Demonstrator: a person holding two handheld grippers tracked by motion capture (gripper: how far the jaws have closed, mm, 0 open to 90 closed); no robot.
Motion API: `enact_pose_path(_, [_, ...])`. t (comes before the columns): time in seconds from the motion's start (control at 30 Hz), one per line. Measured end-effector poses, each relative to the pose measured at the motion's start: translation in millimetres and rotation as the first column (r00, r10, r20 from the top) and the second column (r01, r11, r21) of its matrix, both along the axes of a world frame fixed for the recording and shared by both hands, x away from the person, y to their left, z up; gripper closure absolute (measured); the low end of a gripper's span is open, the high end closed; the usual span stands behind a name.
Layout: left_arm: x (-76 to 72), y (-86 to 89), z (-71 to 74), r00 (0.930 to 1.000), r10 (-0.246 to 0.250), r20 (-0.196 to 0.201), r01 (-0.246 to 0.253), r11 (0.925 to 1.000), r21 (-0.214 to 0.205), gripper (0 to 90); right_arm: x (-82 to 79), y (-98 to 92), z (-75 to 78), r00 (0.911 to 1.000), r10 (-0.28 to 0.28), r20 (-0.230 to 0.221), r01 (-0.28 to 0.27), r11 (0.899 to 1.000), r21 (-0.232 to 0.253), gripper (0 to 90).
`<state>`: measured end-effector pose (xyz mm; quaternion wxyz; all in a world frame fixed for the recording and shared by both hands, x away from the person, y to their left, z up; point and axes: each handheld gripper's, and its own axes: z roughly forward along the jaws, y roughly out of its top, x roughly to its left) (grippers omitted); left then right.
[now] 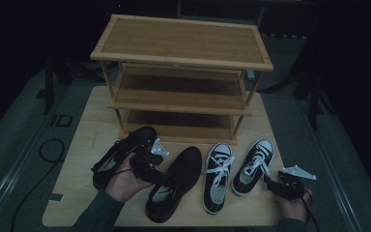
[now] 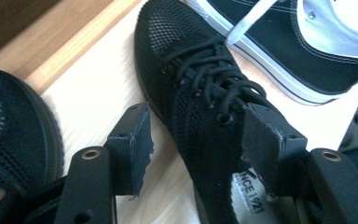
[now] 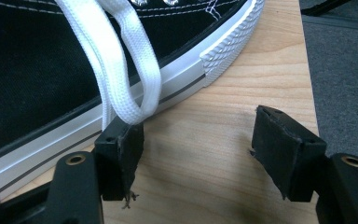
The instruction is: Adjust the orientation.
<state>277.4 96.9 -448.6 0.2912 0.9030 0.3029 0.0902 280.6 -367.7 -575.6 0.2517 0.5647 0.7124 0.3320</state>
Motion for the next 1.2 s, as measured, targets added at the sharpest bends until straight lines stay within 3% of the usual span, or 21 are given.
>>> enact_pose_path(0.27, [1.4, -5.5, -11.4, 0.9991, -0.022, -0.037, 0.024, 0.9986, 0.048, 49.0, 0.0, 0.0, 0.0, 1.0000, 0.000, 0.000, 0.000, 1.000, 0.000, 33.9])
enact_pose_path(0.53, [2.9, -20.6, -18.8, 0.9997, -0.023, -0.011, 0.024, 0.9909, 0.132, 60.8, 0.0, 0.0, 0.0, 1.0000, 0.000, 0.000, 0.000, 1.000, 0.000, 33.9])
enact_pose_path(0.7, [5.1, -27.5, -20.8, 1.0000, -0.003, 0.001, 0.002, 0.9812, 0.193, 70.5, 0.0, 0.0, 0.0, 1.0000, 0.000, 0.000, 0.000, 1.000, 0.000, 33.8])
enact_pose_path(0.8, [5.5, -28.0, -22.7, 1.0000, 0.001, -0.001, -0.001, 0.9810, 0.194, 84.1, 0.0, 0.0, 0.0, 1.0000, 0.000, 0.000, 0.000, 1.000, 0.000, 33.8])
enact_pose_path(0.9, [4.9, -22.1, -21.3, 0.9992, 0.039, 0.001, -0.038, 0.9862, 0.161, 85.6, 0.0, -0.1, 0.0, 1.0000, 0.000, 0.000, 0.000, 1.000, 0.001, 33.8])
enact_pose_path(0.97, [4.9, -22.1, -21.3, 0.9992, 0.039, 0.001, -0.038, 0.9862, 0.161, 85.7, 0.0, -0.1, 0.0, 1.0000, 0.000, 0.000, 0.000, 1.000, 0.001, 33.8])
enact_pose_path(1.0, [6.2, -15.2, -21.1, 0.9976, 0.068, 0.006, -0.068, 0.9856, 0.154, 85.8, 0.0, -0.1, 0.0, 1.0000, 0.001, 0.000, -0.001, 1.000, 0.001, 33.8])
enact_pose_path(1.2, [10.0, 7.2, -18.2, 0.9918, 0.127, 0.016, -0.128, 0.9817, 0.141, 85.9, 0.0, -0.1, 0.0, 1.0000, 0.001, 0.000, -0.001, 1.000, 0.000, 33.8])
